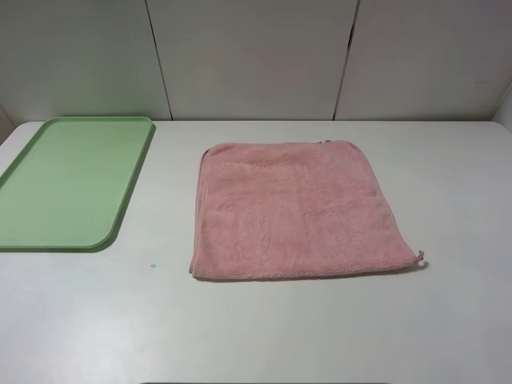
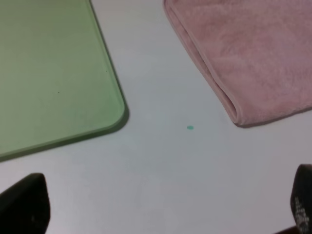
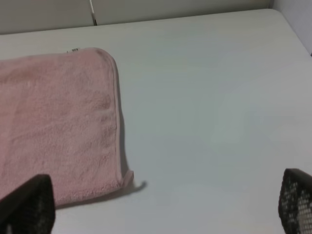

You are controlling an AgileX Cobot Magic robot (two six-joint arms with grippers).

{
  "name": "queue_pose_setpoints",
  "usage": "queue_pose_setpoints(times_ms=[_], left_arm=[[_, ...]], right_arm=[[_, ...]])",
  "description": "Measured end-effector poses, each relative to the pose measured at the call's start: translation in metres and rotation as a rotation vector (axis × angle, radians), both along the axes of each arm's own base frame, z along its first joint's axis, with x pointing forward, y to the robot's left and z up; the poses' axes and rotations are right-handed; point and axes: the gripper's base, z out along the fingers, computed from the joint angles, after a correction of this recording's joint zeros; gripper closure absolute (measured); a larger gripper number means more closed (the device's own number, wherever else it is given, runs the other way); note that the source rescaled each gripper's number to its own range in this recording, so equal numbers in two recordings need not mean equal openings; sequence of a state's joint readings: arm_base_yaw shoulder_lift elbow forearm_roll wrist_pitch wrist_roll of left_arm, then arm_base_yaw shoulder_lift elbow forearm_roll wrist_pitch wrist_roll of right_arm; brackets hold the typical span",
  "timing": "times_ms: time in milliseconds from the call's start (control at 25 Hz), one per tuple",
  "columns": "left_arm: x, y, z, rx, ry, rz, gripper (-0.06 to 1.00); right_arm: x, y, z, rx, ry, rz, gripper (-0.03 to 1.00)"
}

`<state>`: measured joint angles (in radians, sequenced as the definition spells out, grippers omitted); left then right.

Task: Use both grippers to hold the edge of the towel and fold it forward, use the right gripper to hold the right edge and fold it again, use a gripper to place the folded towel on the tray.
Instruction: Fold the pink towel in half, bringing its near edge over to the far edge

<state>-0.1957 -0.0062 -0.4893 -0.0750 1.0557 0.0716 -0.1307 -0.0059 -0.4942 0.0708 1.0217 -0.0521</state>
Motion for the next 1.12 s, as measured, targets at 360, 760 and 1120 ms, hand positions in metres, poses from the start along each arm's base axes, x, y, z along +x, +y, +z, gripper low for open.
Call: queue_pose_setpoints(times_ms=[360,760,1120], left_arm=[[0.0000,0.0000,0.0000,0.000,0.000,0.000,-0.06],[0.0000,0.0000,0.0000,0.000,0.000,0.000,-0.06],[-0.0001,0.0000,-0.0001,0.000,0.001,0.000,-0.06]], right_arm=[[0.0000,0.0000,0.0000,0.000,0.000,0.000,-0.03],[0.0000,0.0000,0.0000,0.000,0.000,0.000,-0.03],[0.0000,0.0000,0.0000,0.000,0.000,0.000,-0.03]])
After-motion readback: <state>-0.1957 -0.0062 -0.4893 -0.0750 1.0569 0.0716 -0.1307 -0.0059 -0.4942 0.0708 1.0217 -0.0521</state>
